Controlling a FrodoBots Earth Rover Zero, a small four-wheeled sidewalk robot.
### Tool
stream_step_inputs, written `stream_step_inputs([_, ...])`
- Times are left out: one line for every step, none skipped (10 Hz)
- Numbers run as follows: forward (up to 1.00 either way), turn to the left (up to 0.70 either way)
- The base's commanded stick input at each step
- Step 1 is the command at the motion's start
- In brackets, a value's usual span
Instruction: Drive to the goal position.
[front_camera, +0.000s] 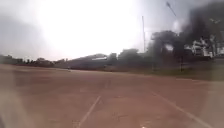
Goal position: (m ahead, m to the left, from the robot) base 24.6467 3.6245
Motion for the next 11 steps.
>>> stream_step_inputs([0.00,0.00])
stream_step_inputs([0.00,0.00])
stream_step_inputs([0.00,0.00])
stream_step_inputs([0.00,0.00])
stream_step_inputs([0.00,0.00])
stream_step_inputs([0.00,0.00])
stream_step_inputs([0.00,0.00])
stream_step_inputs([0.70,0.00])
stream_step_inputs([0.70,0.00])
stream_step_inputs([0.70,0.00])
stream_step_inputs([0.70,0.00])
